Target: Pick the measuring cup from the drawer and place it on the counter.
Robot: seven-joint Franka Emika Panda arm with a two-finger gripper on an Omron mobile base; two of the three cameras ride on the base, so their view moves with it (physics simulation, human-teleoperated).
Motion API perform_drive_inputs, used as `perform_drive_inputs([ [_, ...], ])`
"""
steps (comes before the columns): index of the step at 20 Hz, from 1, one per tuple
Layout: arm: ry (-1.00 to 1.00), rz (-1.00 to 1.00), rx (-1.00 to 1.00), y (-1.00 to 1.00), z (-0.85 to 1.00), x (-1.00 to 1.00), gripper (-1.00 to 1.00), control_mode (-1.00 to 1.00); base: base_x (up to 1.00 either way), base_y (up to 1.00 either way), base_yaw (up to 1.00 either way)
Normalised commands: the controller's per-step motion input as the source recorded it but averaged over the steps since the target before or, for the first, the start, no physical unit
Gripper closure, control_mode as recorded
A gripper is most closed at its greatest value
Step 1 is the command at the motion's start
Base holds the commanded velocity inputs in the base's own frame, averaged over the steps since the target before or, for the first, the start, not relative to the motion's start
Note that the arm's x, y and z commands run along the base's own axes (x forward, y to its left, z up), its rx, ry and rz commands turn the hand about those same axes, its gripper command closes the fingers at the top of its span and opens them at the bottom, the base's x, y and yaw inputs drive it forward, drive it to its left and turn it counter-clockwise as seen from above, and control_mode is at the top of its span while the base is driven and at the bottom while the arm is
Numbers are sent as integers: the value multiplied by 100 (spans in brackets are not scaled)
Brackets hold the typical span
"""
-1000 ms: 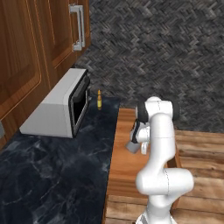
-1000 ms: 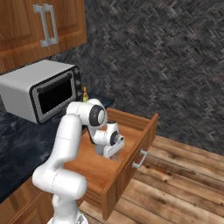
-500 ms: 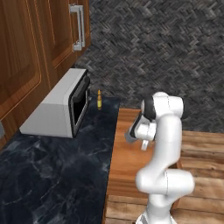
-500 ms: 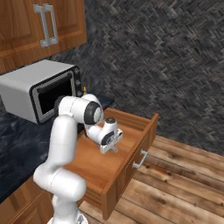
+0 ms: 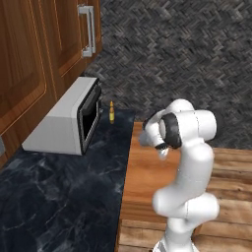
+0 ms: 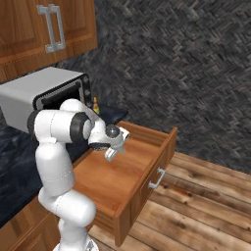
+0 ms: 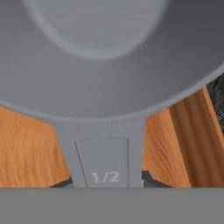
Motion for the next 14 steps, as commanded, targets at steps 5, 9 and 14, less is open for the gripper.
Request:
perform_drive_inputs([
  [5, -60, 15, -9, 52, 100, -38, 100, -100, 0, 0, 0],
  [9, -62, 6, -16, 60, 100, -60, 100, -100, 0, 0, 0],
  [14, -32, 12, -49, 89, 76, -75, 100, -100, 0, 0, 0],
])
